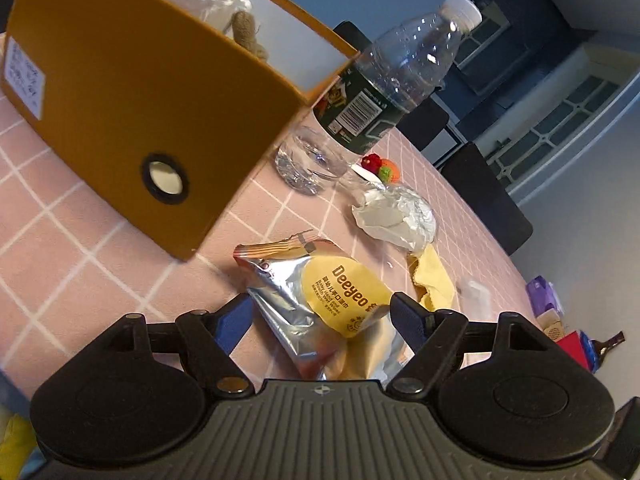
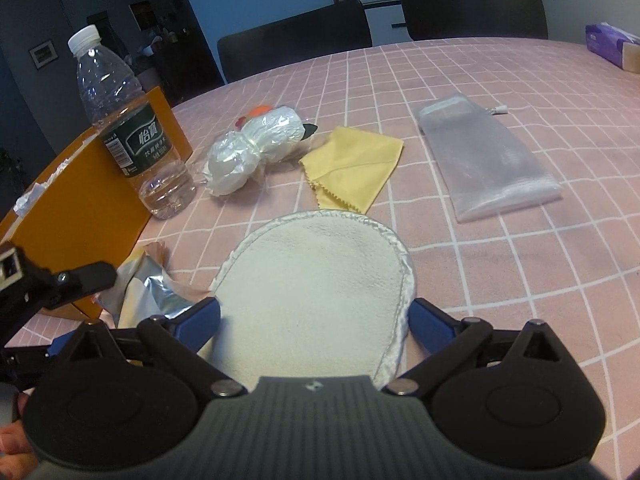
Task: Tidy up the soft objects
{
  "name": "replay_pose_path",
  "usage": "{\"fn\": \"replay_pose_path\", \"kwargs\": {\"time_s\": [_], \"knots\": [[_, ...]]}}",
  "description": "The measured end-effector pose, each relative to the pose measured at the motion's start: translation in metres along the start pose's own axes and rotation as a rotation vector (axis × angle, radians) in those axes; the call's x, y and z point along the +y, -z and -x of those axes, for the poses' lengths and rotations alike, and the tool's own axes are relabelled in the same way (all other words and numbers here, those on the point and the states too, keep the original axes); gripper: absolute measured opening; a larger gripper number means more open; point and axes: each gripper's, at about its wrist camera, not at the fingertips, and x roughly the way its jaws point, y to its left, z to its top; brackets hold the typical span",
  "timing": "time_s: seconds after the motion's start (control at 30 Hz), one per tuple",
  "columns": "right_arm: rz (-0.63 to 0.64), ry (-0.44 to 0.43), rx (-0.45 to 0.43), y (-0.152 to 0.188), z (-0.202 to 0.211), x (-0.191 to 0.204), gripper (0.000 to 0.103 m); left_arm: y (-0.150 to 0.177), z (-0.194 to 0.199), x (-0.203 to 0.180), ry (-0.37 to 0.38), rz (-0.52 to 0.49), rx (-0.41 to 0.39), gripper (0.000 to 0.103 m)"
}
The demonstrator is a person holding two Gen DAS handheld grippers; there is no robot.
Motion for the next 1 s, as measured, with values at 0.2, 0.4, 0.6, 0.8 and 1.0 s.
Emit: {"fn": "replay_pose_path", "kwargs": {"time_s": [0.2, 0.4, 0.6, 0.8, 1.0], "knots": [[0.114, 0.034, -0.017, 0.004, -0.008, 0.011, 0.1, 0.013, -0.014, -0.021, -0.028, -0.126, -0.024, 0.096], [0.231, 0.074, -0.053, 0.016, -0.011, 0.02, 0.099, 0.019, -0.019, -0.03, -0.026, -0.225, -0.041, 0.088], [0.254, 0.062, -0.076, 0.017, -0.009, 0.019, 0.09, 0.023, -0.02, -0.033, -0.031, -0.289, -0.058, 0.077], [0.285, 0.027, -0.089, 0.019, -0.006, 0.026, 0.066, 0.026, -0.019, -0.034, -0.032, -0.349, -0.062, 0.064], [0.28, -0.02, -0.085, 0.019, -0.002, 0.028, 0.027, 0.027, -0.016, -0.03, 0.004, -0.363, -0.058, 0.058]]}}
